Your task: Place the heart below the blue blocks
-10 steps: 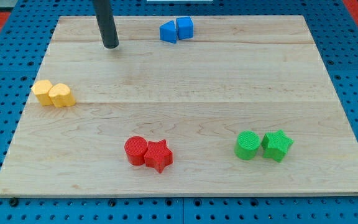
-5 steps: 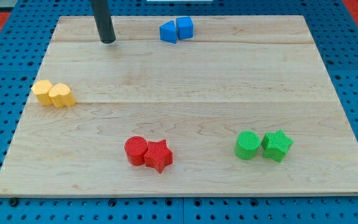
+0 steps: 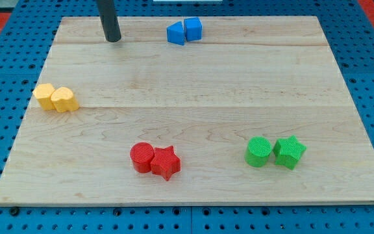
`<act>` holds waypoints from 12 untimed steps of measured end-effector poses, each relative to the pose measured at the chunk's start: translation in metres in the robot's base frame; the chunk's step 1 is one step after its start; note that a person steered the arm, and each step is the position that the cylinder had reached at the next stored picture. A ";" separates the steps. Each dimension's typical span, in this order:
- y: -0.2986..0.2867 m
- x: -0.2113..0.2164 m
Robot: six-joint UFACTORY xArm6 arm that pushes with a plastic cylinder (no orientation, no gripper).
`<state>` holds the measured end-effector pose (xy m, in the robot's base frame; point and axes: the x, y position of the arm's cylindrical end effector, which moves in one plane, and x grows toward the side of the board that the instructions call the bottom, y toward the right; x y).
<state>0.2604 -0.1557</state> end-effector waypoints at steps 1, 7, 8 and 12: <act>-0.001 -0.012; -0.094 0.191; 0.025 0.183; 0.115 0.058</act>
<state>0.3182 -0.0403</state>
